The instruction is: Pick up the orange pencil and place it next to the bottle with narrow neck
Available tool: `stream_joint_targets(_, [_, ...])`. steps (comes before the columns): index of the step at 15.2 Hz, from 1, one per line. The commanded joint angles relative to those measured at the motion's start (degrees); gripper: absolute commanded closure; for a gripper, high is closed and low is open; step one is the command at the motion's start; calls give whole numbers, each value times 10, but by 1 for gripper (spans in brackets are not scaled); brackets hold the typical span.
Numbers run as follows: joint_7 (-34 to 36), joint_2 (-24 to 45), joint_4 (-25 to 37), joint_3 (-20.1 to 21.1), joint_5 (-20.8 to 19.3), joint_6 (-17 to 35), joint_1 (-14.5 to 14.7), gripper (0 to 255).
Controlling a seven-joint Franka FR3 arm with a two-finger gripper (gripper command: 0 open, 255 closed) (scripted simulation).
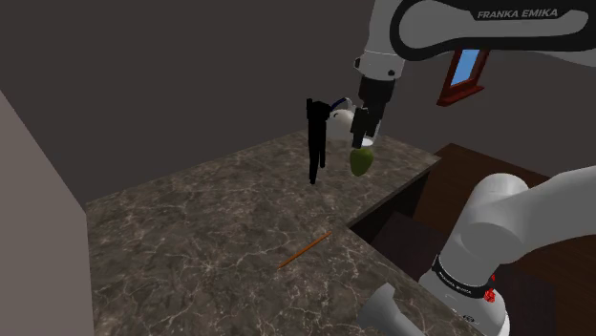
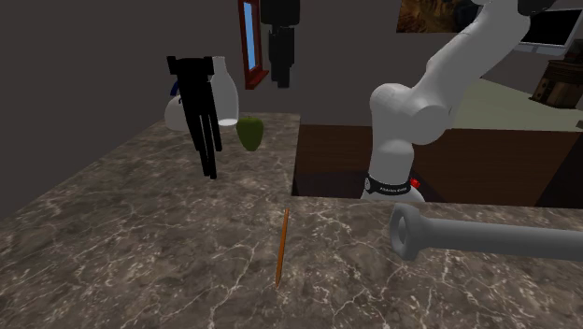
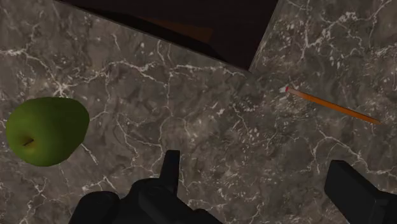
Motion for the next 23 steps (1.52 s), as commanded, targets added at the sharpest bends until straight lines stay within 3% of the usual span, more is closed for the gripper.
stream_joint_targets(1, [0, 0, 0, 0, 0, 0, 0, 0])
stream_joint_targets(17, [-268, 101, -150, 115, -49, 302, 189, 0])
stream_joint_targets(22, [-336, 139, -205, 152, -79, 409, 238, 0])
stream_joint_targets(23, [-335, 146, -208, 153, -81, 419, 236, 0])
